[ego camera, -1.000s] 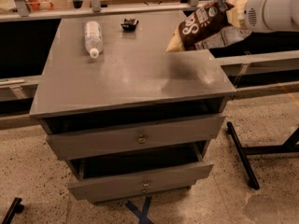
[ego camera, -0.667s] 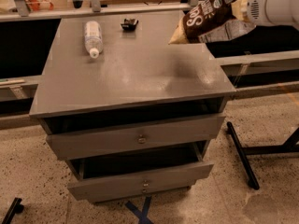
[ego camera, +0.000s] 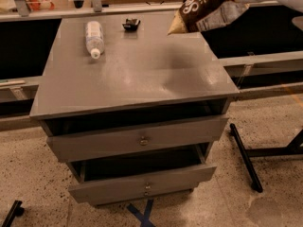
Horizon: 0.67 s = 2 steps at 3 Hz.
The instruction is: Move brown chip bag near rxbar chocolate
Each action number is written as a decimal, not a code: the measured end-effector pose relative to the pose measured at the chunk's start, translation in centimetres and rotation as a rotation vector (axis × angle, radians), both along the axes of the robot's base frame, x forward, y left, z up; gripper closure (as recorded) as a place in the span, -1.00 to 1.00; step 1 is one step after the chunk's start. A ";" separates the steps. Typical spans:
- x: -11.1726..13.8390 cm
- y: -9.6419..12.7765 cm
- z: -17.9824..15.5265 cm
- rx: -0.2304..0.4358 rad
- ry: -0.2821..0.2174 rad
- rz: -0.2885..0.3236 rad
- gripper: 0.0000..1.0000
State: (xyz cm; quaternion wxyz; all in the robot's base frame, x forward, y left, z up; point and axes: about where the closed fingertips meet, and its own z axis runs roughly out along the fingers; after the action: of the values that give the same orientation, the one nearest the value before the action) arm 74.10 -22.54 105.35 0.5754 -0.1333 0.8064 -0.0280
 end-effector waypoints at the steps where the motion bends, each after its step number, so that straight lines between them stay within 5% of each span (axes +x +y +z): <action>1: 4.3 1.9 2.7 0.019 -0.031 -0.002 1.00; 2: 4.4 2.1 2.7 0.025 -0.034 -0.010 1.00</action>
Offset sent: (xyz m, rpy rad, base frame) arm 0.0363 0.0161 0.0133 0.0139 -0.0099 -0.0028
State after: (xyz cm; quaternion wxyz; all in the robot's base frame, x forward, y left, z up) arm 78.50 -20.46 108.06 0.5905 -0.1214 0.7976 -0.0229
